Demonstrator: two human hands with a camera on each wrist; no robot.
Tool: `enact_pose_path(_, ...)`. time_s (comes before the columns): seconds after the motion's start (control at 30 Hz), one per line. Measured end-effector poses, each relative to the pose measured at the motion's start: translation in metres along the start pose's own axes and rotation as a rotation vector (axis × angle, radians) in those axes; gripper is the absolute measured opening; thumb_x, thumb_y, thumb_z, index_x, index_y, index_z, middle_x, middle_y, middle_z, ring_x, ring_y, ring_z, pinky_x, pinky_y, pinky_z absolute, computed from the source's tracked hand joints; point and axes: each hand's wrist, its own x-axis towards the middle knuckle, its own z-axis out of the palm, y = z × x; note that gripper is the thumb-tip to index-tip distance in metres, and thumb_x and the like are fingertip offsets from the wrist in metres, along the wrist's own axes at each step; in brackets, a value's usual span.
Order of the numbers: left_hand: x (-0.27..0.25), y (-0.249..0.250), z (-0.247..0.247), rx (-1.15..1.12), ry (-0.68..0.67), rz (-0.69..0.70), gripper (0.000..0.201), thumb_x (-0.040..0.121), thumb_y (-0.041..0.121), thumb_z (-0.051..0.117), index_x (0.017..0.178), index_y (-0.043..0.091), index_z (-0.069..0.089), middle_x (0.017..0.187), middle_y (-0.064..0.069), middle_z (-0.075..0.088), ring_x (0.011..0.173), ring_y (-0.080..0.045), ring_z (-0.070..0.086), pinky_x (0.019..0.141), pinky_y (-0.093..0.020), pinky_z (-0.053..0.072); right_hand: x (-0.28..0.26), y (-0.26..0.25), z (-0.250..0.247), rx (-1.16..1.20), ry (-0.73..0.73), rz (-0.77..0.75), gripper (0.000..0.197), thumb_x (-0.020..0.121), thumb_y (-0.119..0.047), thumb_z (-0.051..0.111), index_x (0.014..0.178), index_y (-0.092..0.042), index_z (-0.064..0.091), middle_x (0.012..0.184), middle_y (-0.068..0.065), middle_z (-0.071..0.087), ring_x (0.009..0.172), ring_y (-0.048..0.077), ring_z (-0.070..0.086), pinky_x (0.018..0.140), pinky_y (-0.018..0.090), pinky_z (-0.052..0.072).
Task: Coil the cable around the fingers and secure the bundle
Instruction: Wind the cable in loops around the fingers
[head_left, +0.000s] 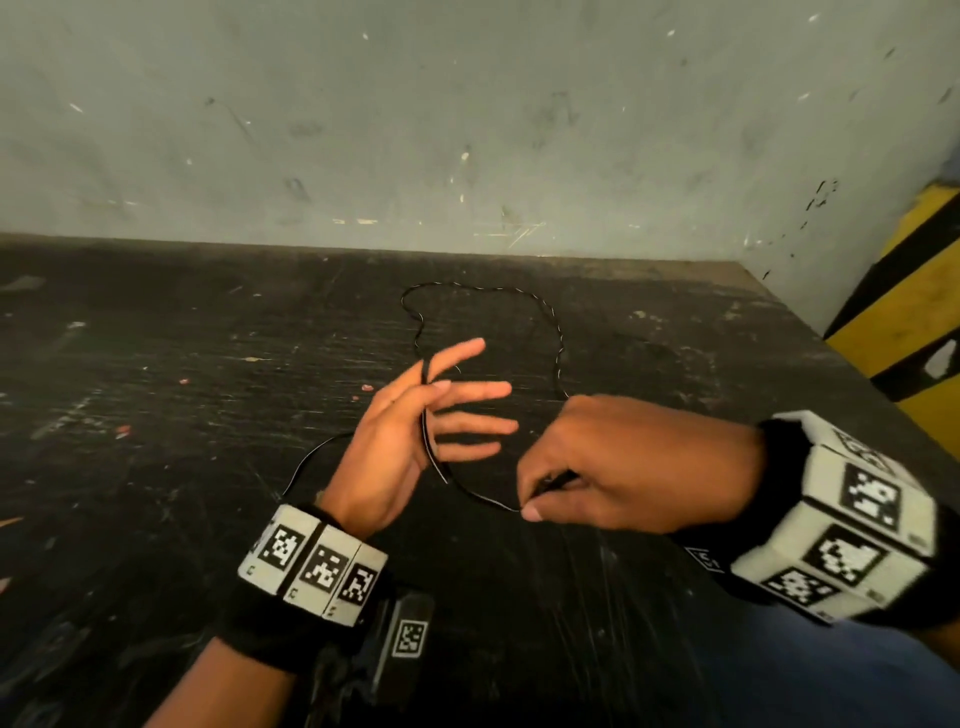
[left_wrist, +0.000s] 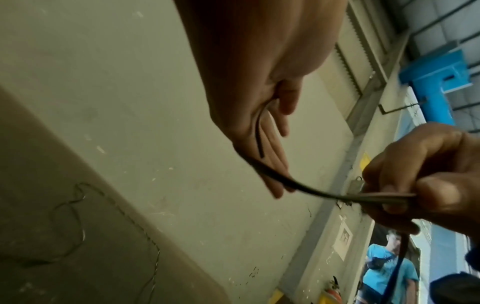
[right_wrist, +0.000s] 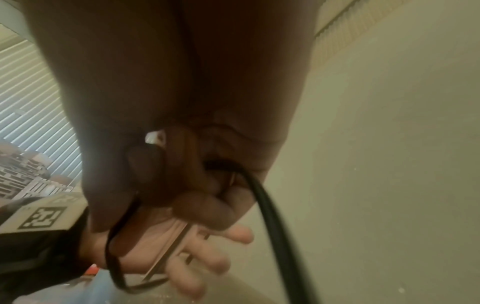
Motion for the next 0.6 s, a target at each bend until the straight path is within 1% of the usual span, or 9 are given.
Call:
enact_pose_path(0.07,-0.002,-0.004,-0.001,0.061,-0.046,-0.040,0.040,0.096,0.013,0.030,0.125,0.023,0.056,0.113,-0.014,0.071,0.098,-0.033,0.069,0.085,-0.045,0.056,0.002,0.001,-0.002,0.001,0.016,0.013,0.012,0.087,-0.032,0.058,0.085,-0.026,0.067,0.069,-0.005,0.067,0.065,0.009,0.061,0.063,0.031,0.048)
enact_pose_path(0.13,-0.003,-0.010,0.003,0.152,-0.061,-0.071,0.038,0.096,0.011,0.032,0.120,0.021,0.060,0.108,-0.012,0.072,0.096,-0.026,0.070,0.084,-0.040,0.056,0.005,0.001,-0.006,0.015,0.056,0.004,0.012,0.087,-0.031,0.058,0.083,-0.025,0.068,0.055,-0.010,0.055,0.051,0.002,0.051,0.056,0.025,0.041)
enact_pose_path(0.2,-0.007,-0.016,0.013,0.232,-0.091,-0.091,0.033,0.097,0.010,0.032,0.114,0.015,0.060,0.096,-0.010,0.072,0.079,-0.022,0.070,0.065,-0.030,0.057,0.008,0.000,-0.011,0.019,0.109,-0.007,0.014,0.087,-0.029,0.059,0.076,-0.025,0.066,0.050,-0.013,0.048,0.047,-0.003,0.047,0.052,0.018,0.034)
enact_pose_path(0.27,-0.012,-0.022,0.023,0.264,-0.144,-0.090,0.030,0.094,0.024,0.034,0.109,0.016,0.058,0.079,-0.009,0.069,0.048,-0.020,0.059,0.039,-0.023,0.041,0.010,0.000,-0.019,0.016,0.170,0.007,0.017,0.087,-0.030,0.059,0.071,-0.028,0.063,0.049,-0.015,0.048,0.048,-0.008,0.048,0.051,0.014,0.029)
enact_pose_path(0.3,-0.013,-0.024,0.026,0.258,-0.165,-0.093,0.034,0.091,0.034,0.032,0.110,0.018,0.056,0.070,-0.008,0.066,0.038,-0.016,0.048,0.034,-0.021,0.031,0.010,0.002,-0.024,0.016,0.210,0.015,0.014,0.086,-0.032,0.061,0.073,-0.027,0.064,0.048,-0.016,0.045,0.050,-0.010,0.049,0.051,0.013,0.028)
enact_pose_path(0.37,-0.014,-0.028,0.028,0.210,-0.211,-0.112,0.049,0.089,0.050,0.024,0.115,0.024,0.056,0.057,-0.007,0.059,0.033,-0.012,0.033,0.033,-0.019,0.022,0.011,0.007,-0.036,0.014,0.275,0.016,0.013,0.083,-0.033,0.066,0.076,-0.022,0.067,0.048,-0.020,0.041,0.052,-0.012,0.050,0.049,0.011,0.029)
enact_pose_path(0.43,-0.015,-0.028,0.029,0.157,-0.254,-0.116,0.062,0.086,0.059,0.014,0.121,0.031,0.057,0.056,-0.009,0.055,0.033,-0.011,0.029,0.033,-0.018,0.021,0.012,0.017,-0.047,0.020,0.325,0.004,0.015,0.081,-0.031,0.068,0.078,-0.017,0.069,0.048,-0.022,0.041,0.052,-0.010,0.051,0.049,0.010,0.033)
enact_pose_path(0.53,-0.018,-0.018,0.032,0.073,-0.318,-0.089,0.060,0.086,0.059,0.017,0.130,0.034,0.051,0.063,-0.014,0.057,0.030,-0.010,0.028,0.031,-0.018,0.018,0.014,0.040,-0.048,0.042,0.422,0.005,0.024,0.082,-0.038,0.063,0.079,-0.015,0.069,0.052,-0.015,0.050,0.047,0.003,0.048,0.048,0.013,0.031)
enact_pose_path(0.6,-0.018,-0.010,0.030,-0.019,-0.366,-0.093,0.063,0.084,0.064,0.025,0.135,0.032,0.046,0.069,-0.016,0.062,0.028,-0.007,0.032,0.029,-0.017,0.016,0.017,0.056,-0.034,0.099,0.497,0.039,0.030,0.085,-0.041,0.058,0.081,-0.013,0.068,0.058,-0.005,0.059,0.048,0.009,0.050,0.048,0.023,0.037)
